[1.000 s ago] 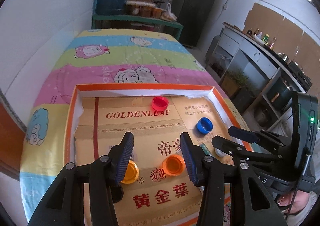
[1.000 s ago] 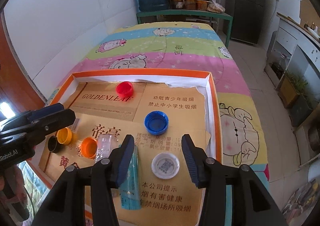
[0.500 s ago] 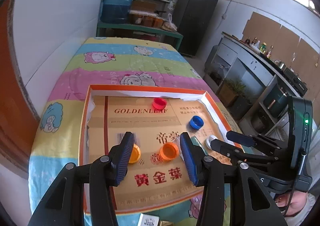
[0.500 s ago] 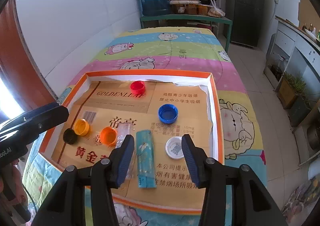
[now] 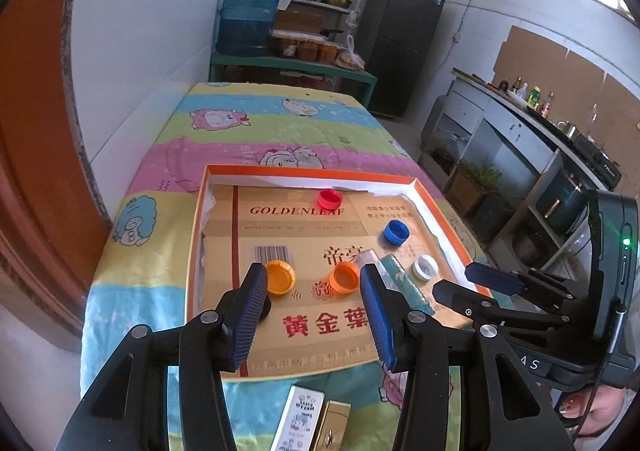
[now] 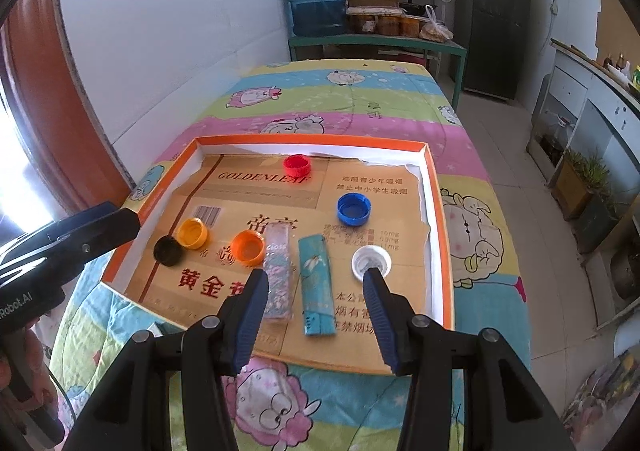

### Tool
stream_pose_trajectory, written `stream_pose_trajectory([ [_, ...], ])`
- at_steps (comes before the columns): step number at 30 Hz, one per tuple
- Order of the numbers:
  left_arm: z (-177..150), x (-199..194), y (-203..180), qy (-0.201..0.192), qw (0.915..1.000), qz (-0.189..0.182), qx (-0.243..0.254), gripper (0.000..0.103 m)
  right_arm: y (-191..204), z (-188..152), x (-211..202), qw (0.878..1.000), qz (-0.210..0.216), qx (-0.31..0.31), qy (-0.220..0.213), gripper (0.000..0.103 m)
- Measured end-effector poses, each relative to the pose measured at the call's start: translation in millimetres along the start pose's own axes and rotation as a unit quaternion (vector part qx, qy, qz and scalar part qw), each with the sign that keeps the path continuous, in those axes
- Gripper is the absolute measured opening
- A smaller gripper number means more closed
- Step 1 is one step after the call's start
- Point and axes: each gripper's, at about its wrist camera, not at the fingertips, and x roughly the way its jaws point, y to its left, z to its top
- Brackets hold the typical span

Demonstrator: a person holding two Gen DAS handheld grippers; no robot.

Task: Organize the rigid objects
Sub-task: 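Withdraw both open tools from the lid toward the white and gold boxes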

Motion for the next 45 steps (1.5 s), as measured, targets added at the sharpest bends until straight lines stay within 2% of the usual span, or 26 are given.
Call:
stream_pose_trajectory([
  [18, -29, -50, 13, -0.021, 0.9997, 0.011, -0.009, 0.050, 31, -32, -30, 1.000, 0.007, -0.013, 0.001, 0.049],
  [27, -48, -63, 27, -0.022, 0.9995, 0.013, -0.020, 0.050, 74, -71, -25, 0.998, 0.041, -0.040, 0.022, 0.049],
  [31, -52, -68, 35, -0.025, 0.9992, 0.015, -0.027, 0.050, 99, -86, -15, 0.998, 0.051, -0.037, 0.029, 0.059],
  [34, -54, -73, 43, -0.027, 0.9989, 0.020, -0.031, 0.050, 113, -94, -10, 0.997, 0.060, -0.035, 0.027, 0.060],
  [37, -56, -75, 50, -0.027, 0.9987, 0.021, -0.037, 0.050, 122, -98, -6, 0.997, 0.055, -0.039, 0.026, 0.060],
  [41, -60, -73, 56, -0.023, 0.9988, 0.019, -0.040, 0.050, 127, -99, 2, 0.999, 0.021, -0.042, 0.020, 0.061],
  [45, -62, -68, 57, -0.017, 0.9989, 0.014, -0.040, 0.050, 126, -100, 3, 0.999, 0.016, -0.041, 0.020, 0.061],
])
